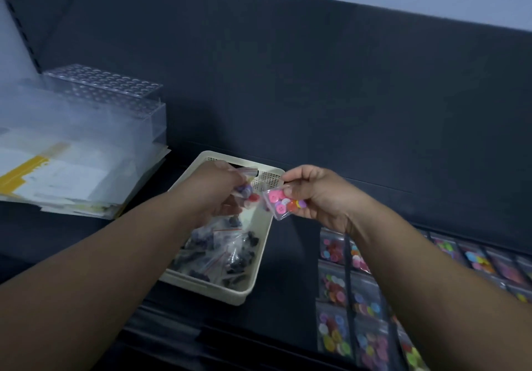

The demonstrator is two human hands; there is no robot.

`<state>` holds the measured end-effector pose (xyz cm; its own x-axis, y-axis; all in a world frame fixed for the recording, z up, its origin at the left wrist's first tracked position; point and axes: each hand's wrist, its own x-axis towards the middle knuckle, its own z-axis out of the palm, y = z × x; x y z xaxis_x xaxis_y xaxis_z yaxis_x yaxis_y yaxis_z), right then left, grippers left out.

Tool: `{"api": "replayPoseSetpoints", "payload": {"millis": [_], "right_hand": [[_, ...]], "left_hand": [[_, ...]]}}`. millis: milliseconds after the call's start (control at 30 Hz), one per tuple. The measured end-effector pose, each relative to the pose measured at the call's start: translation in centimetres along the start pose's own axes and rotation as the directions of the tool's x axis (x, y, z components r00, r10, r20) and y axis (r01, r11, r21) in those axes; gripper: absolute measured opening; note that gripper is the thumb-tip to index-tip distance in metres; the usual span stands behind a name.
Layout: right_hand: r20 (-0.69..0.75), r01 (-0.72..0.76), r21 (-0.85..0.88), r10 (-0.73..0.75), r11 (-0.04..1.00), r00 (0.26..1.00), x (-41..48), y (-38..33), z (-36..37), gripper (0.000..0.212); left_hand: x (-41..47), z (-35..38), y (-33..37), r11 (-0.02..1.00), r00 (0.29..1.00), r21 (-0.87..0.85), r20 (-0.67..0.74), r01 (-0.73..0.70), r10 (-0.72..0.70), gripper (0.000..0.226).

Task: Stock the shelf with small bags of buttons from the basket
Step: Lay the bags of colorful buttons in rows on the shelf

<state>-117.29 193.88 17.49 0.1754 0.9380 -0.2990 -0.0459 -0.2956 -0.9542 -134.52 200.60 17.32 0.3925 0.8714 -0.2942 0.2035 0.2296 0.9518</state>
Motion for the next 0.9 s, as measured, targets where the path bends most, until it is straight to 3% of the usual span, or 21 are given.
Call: {"api": "replayPoseSetpoints", "payload": {"millis": [200, 267, 433, 567, 733, 833, 900], "right_hand": [[0.107, 0.002, -0.023, 0.000, 1.000, 0.994, 0.1, 0.0, -0.5, 0.034], [0.127, 0.014, -0.059, -0.007, 0.998, 0.992, 0.3, 0.3, -0.2, 0.028], [-0.032, -0.025, -0.024, 0.024, 0.999, 0.999, 1.1, 0.9, -1.2, 0.021], [-0.141, -0.034, 0.050, 0.041, 0.998, 0.989, 2.1, 1.1, -1.8, 0.022], [-0.223, -0.017, 0.052, 0.028, 0.999, 0.974, 3.5, 1.0, -1.6, 0.019], [-0.269, -0.024, 0.037, 0.033, 0.999, 0.962, 4.0, 1.1, -1.5, 0.018], [-0.299, -0.041, 0.028, 0.047, 0.999, 0.953, 4.1, 1.3, -1.4, 0.019]], "left_hand": [[-0.8, 2.1, 0.1, 0.999, 1.000, -0.033, 0.030, -0.001, 0.002, 0.013], [-0.7, 2.6, 0.1, 1.000, 0.998, -0.001, 0.062, -0.002, 0.002, 0.011], [1.1, 1.0, 0.5, 1.000, 1.000, 0.008, -0.005, 0.014, -0.014, 0.008], [4.2, 0.2, -0.2, 0.970, 0.998, 0.242, -0.048, -0.016, 0.029, 0.012], [8.5, 1.2, -2.0, 0.830, 0.995, 0.550, 0.031, -0.092, 0.090, 0.010], [10.3, 1.7, -2.7, 0.662, 0.972, 0.714, 0.206, -0.229, 0.115, 0.042], [10.8, 1.9, -3.0, 0.537, 0.943, 0.778, 0.304, -0.326, 0.133, 0.045]]}}
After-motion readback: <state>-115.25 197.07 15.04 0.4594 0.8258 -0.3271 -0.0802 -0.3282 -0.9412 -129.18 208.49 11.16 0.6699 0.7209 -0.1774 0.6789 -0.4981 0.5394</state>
